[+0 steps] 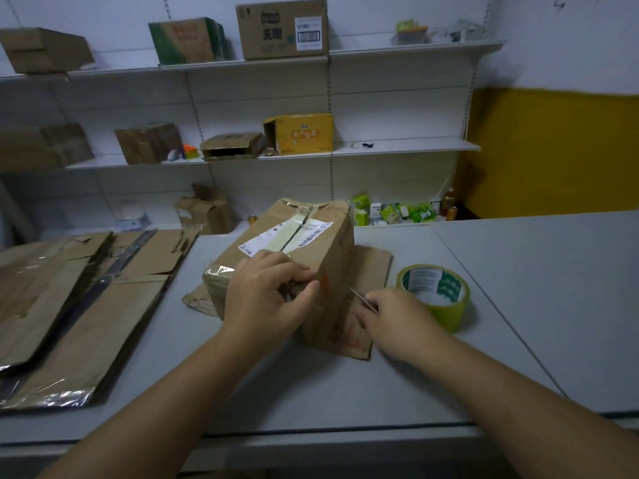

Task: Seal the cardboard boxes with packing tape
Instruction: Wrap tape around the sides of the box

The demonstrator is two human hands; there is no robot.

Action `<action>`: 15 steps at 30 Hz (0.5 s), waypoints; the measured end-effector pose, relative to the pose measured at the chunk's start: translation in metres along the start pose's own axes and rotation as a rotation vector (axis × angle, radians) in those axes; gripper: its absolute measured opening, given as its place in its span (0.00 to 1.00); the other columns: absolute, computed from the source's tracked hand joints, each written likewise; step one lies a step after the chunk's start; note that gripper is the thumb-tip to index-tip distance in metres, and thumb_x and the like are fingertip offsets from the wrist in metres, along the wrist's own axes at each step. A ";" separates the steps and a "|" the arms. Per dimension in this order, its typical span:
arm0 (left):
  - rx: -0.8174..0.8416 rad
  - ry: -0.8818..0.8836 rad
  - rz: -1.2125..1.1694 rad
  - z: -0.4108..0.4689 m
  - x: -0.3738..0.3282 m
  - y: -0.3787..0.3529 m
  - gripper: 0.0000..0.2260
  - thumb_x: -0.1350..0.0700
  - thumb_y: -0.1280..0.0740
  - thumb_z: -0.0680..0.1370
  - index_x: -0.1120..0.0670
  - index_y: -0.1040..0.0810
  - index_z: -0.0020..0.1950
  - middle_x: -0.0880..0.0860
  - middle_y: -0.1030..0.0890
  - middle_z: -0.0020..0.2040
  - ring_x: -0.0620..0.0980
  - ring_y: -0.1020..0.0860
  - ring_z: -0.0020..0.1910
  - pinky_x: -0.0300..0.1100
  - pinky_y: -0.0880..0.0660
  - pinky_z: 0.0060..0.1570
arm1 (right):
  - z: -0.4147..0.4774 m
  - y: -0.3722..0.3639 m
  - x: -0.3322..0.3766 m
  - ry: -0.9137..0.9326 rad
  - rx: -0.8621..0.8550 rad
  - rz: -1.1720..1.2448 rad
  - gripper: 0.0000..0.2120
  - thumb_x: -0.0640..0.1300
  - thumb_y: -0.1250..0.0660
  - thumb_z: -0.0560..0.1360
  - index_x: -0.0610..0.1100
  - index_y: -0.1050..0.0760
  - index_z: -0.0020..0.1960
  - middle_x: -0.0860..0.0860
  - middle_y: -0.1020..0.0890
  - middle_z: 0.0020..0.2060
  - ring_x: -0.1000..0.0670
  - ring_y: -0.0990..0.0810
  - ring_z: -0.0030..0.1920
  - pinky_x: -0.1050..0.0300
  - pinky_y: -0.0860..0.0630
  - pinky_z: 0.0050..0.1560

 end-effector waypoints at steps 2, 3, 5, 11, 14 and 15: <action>0.029 -0.003 -0.021 0.004 0.002 0.003 0.14 0.43 0.36 0.71 0.49 0.16 0.45 0.38 0.23 0.40 0.39 0.25 0.44 0.51 0.25 0.42 | -0.004 0.010 -0.014 -0.006 0.015 -0.052 0.19 0.50 0.37 0.78 0.46 0.34 0.30 0.51 0.29 0.27 0.51 0.29 0.31 0.57 0.36 0.30; 0.046 -0.014 -0.030 0.006 0.002 0.005 0.14 0.43 0.36 0.71 0.50 0.16 0.45 0.38 0.23 0.40 0.39 0.25 0.45 0.50 0.24 0.43 | -0.006 0.015 -0.021 -0.005 0.004 -0.076 0.19 0.50 0.37 0.78 0.46 0.34 0.30 0.51 0.29 0.27 0.52 0.29 0.30 0.58 0.36 0.30; 0.066 -0.066 0.053 0.004 0.000 0.008 0.15 0.43 0.38 0.72 0.49 0.17 0.47 0.41 0.21 0.42 0.43 0.23 0.47 0.51 0.27 0.53 | -0.011 0.023 -0.035 0.019 -0.049 -0.106 0.19 0.50 0.38 0.78 0.47 0.35 0.30 0.51 0.29 0.27 0.53 0.30 0.30 0.58 0.37 0.30; 0.115 0.049 0.409 -0.016 -0.009 -0.019 0.23 0.41 0.40 0.74 0.47 0.31 0.67 0.52 0.29 0.69 0.56 0.33 0.70 0.50 0.50 0.71 | -0.023 0.024 -0.043 0.160 -0.127 -0.148 0.13 0.52 0.42 0.79 0.47 0.23 0.46 0.53 0.20 0.38 0.52 0.22 0.39 0.56 0.28 0.38; 0.060 0.028 0.392 -0.013 -0.003 -0.019 0.20 0.45 0.36 0.73 0.49 0.25 0.63 0.49 0.20 0.59 0.52 0.24 0.59 0.46 0.42 0.64 | -0.019 0.027 -0.042 0.148 -0.116 -0.288 0.15 0.55 0.48 0.81 0.50 0.26 0.56 0.50 0.18 0.44 0.48 0.21 0.43 0.53 0.24 0.42; 0.065 0.031 0.394 -0.013 -0.002 -0.018 0.20 0.44 0.37 0.73 0.49 0.24 0.62 0.48 0.20 0.59 0.51 0.24 0.58 0.46 0.41 0.63 | -0.016 0.028 -0.041 0.144 -0.099 -0.332 0.15 0.55 0.48 0.81 0.50 0.29 0.60 0.49 0.18 0.45 0.47 0.21 0.44 0.52 0.24 0.43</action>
Point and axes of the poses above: each hand's wrist, its own z-axis towards the middle knuckle, its own y-axis out of the back of the hand, x = y × z, the point moved 2 cm from there along z, towards the middle knuckle
